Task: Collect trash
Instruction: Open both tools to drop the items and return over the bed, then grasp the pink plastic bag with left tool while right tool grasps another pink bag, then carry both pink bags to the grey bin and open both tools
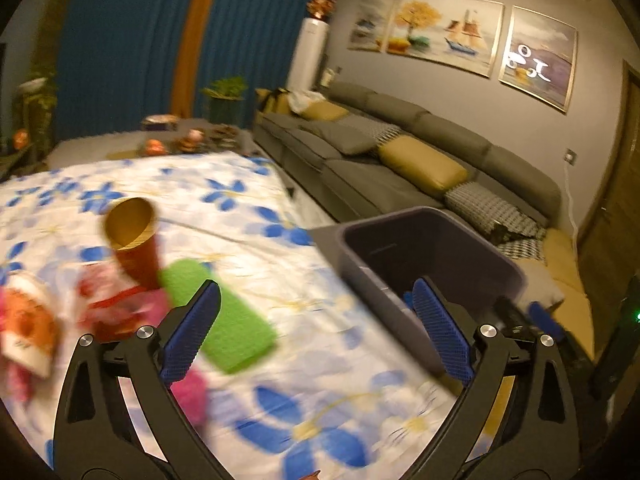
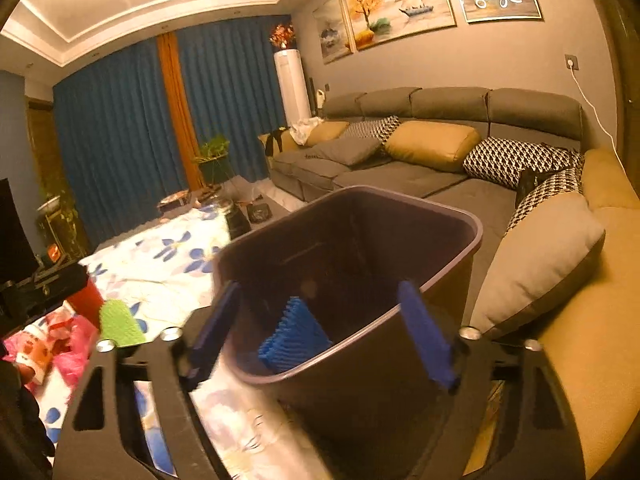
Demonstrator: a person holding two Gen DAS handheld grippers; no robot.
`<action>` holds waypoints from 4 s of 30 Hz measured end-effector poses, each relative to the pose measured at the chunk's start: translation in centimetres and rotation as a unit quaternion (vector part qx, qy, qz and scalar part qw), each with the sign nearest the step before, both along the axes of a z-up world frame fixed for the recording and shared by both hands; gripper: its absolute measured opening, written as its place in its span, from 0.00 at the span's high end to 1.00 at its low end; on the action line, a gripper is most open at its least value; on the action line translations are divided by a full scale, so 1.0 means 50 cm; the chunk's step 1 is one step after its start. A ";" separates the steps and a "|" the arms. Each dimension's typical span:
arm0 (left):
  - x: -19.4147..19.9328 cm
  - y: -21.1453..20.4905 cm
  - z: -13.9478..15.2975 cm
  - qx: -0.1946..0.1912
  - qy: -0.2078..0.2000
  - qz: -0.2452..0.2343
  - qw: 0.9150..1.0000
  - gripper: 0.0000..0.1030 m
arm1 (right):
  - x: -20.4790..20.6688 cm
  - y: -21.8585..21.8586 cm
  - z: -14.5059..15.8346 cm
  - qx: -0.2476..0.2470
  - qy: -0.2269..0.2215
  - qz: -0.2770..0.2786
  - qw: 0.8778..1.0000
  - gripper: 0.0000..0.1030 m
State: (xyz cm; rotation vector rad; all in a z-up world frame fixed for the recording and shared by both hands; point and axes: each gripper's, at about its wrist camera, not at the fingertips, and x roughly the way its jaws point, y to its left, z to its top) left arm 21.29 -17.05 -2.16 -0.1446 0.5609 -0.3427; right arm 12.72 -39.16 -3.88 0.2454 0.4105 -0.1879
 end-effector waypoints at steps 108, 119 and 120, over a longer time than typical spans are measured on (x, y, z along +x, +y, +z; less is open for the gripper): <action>-0.231 0.518 0.011 -0.079 -0.022 0.179 0.980 0.96 | -0.042 0.362 0.034 -0.007 0.001 0.215 0.977 0.75; -0.198 0.385 0.028 -0.052 -0.026 0.110 0.992 0.96 | -0.059 0.294 0.051 0.004 -0.019 0.195 0.981 0.75; -0.191 0.373 0.029 -0.051 -0.025 0.105 0.993 0.96 | -0.059 0.288 0.054 0.003 -0.021 0.191 0.981 0.75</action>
